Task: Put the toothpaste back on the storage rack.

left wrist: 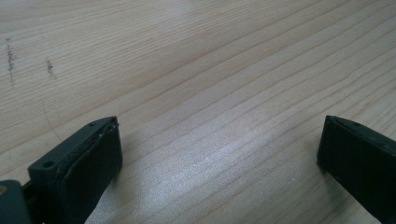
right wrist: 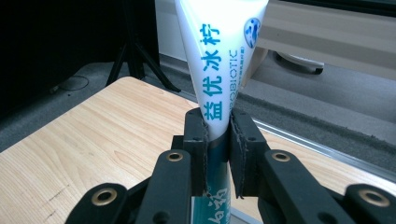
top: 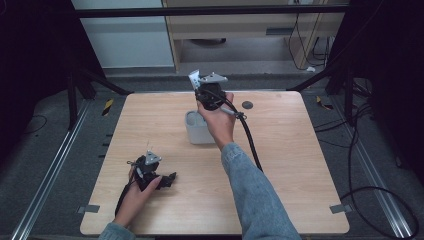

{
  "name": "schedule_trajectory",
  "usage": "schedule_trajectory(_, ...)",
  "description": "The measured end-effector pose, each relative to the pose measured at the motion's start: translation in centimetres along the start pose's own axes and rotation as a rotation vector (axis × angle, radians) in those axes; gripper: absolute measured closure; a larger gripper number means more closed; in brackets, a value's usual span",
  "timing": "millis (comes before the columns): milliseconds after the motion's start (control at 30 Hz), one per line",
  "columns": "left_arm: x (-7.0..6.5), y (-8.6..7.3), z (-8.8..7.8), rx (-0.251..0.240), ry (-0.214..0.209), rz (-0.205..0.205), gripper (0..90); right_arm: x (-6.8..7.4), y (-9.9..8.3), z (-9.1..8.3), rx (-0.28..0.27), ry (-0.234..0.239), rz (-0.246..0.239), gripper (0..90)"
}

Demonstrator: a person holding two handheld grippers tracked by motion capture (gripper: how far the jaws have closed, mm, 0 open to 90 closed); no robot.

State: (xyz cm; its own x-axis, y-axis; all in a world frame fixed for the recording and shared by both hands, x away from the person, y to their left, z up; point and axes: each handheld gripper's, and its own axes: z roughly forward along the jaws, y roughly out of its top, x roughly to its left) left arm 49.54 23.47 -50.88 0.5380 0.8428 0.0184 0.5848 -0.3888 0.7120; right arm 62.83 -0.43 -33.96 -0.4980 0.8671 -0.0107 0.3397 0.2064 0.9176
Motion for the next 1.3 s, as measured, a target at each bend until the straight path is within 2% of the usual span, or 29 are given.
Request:
schedule_trajectory(800, 0.0, 0.0, 0.0, -0.001, 0.001, 0.000, 0.0, 0.1, -2.5, 0.3, 0.073, 0.005, -0.011, 78.5)
schedule_trajectory(1300, 0.0, 0.0, 0.0, -0.001, 0.001, -0.001, 0.0, 0.2, -3.1, 0.6, 0.096, 0.006, -0.009, 78.5)
